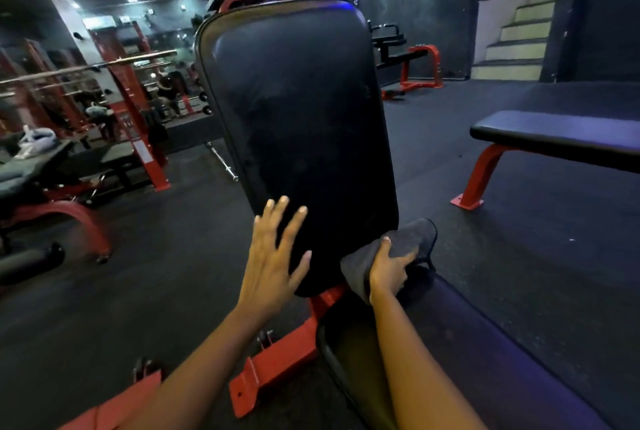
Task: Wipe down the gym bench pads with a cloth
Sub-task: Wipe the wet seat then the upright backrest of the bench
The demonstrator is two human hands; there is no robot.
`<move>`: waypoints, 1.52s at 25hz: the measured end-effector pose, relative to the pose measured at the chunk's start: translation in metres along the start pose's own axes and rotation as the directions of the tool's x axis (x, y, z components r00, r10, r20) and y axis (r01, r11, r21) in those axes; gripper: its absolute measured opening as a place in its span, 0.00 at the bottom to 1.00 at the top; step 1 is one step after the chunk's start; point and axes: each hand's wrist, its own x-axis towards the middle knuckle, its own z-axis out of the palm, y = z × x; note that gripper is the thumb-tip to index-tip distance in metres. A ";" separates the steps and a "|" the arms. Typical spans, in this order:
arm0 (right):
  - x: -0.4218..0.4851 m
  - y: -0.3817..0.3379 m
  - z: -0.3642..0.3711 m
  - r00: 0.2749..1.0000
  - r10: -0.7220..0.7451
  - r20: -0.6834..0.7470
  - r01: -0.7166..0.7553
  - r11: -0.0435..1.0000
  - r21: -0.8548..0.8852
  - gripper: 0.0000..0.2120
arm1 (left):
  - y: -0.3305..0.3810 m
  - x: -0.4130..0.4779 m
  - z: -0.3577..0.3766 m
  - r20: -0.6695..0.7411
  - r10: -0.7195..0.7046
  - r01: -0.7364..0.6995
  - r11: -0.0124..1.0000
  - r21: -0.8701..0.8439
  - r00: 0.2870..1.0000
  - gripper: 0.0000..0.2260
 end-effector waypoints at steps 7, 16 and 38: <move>-0.037 0.035 0.006 0.997 -0.072 0.028 0.073 0.996 -0.043 0.33 | -0.014 0.004 -0.001 0.212 -0.650 0.587 0.435 -0.683 0.730 0.42; -0.104 0.075 0.024 0.984 -0.114 0.140 0.127 0.988 -0.089 0.34 | -0.016 0.004 0.004 0.246 -0.634 0.590 0.412 -0.694 0.733 0.37; -0.172 -0.220 0.049 -0.403 -0.888 0.222 0.885 -0.440 -0.153 0.19 | -0.012 0.089 -0.078 0.288 -0.615 0.280 -0.112 -0.953 0.734 0.18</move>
